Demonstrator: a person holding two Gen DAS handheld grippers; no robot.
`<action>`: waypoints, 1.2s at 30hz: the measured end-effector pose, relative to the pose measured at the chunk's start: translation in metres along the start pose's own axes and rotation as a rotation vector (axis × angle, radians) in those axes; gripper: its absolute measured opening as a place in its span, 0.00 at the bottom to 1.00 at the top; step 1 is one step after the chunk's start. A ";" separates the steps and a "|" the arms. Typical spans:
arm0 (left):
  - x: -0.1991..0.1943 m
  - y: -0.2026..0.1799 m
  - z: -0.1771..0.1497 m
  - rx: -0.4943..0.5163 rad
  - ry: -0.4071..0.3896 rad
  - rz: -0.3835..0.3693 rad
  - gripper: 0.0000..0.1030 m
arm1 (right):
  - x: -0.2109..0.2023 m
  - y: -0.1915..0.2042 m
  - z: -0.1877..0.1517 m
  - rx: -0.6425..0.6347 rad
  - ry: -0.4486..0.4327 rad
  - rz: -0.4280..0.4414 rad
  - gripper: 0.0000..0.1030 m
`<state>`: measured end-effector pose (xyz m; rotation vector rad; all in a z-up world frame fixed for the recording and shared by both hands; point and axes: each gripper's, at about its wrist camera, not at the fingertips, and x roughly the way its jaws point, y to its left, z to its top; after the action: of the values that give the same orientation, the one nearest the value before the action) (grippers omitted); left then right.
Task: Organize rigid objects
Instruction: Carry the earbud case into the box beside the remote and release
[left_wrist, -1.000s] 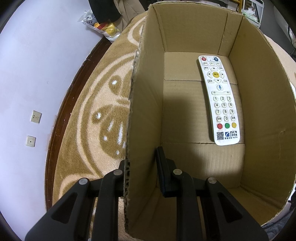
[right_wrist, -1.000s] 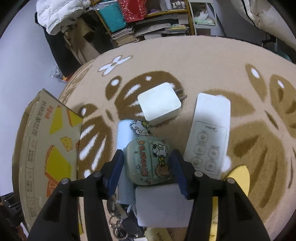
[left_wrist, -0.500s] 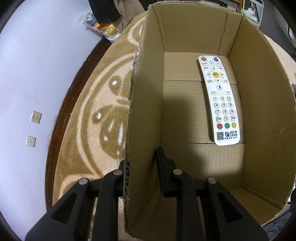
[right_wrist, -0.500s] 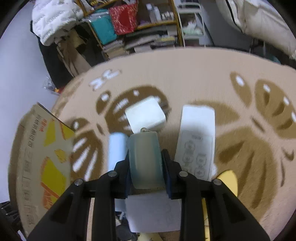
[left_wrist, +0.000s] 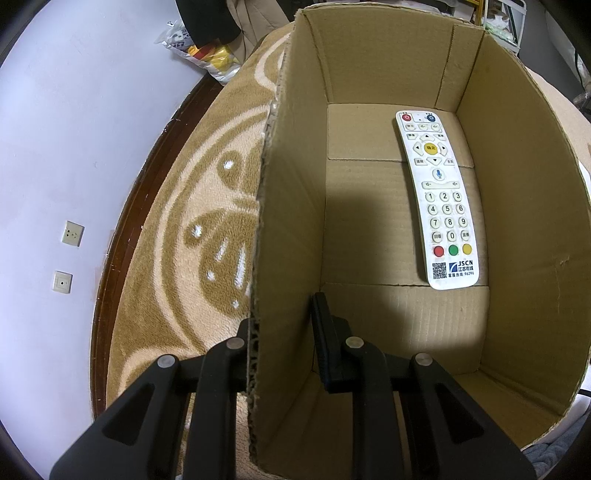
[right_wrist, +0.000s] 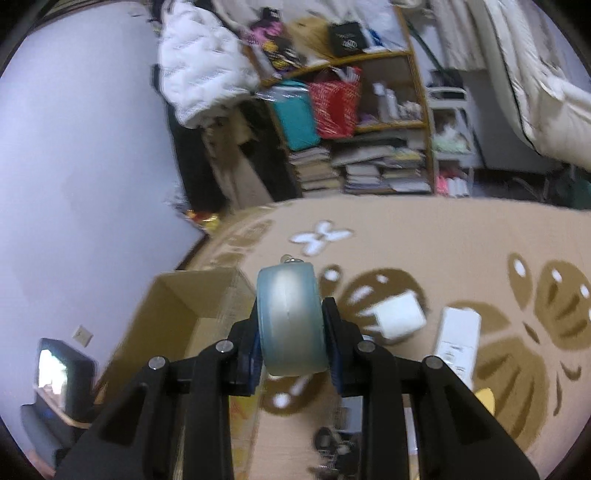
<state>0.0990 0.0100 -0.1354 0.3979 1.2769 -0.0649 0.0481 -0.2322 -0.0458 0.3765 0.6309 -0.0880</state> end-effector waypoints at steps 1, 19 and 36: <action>0.000 0.000 0.000 0.000 0.000 0.000 0.19 | -0.002 0.007 0.001 -0.012 -0.008 0.013 0.29; -0.002 -0.002 0.001 0.009 -0.003 0.007 0.19 | -0.007 0.086 -0.021 -0.172 0.006 0.257 0.29; -0.005 -0.004 0.001 0.023 -0.008 0.016 0.19 | 0.030 0.091 -0.054 -0.219 0.161 0.217 0.30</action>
<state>0.0978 0.0050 -0.1315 0.4271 1.2659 -0.0672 0.0595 -0.1265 -0.0748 0.2389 0.7465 0.2192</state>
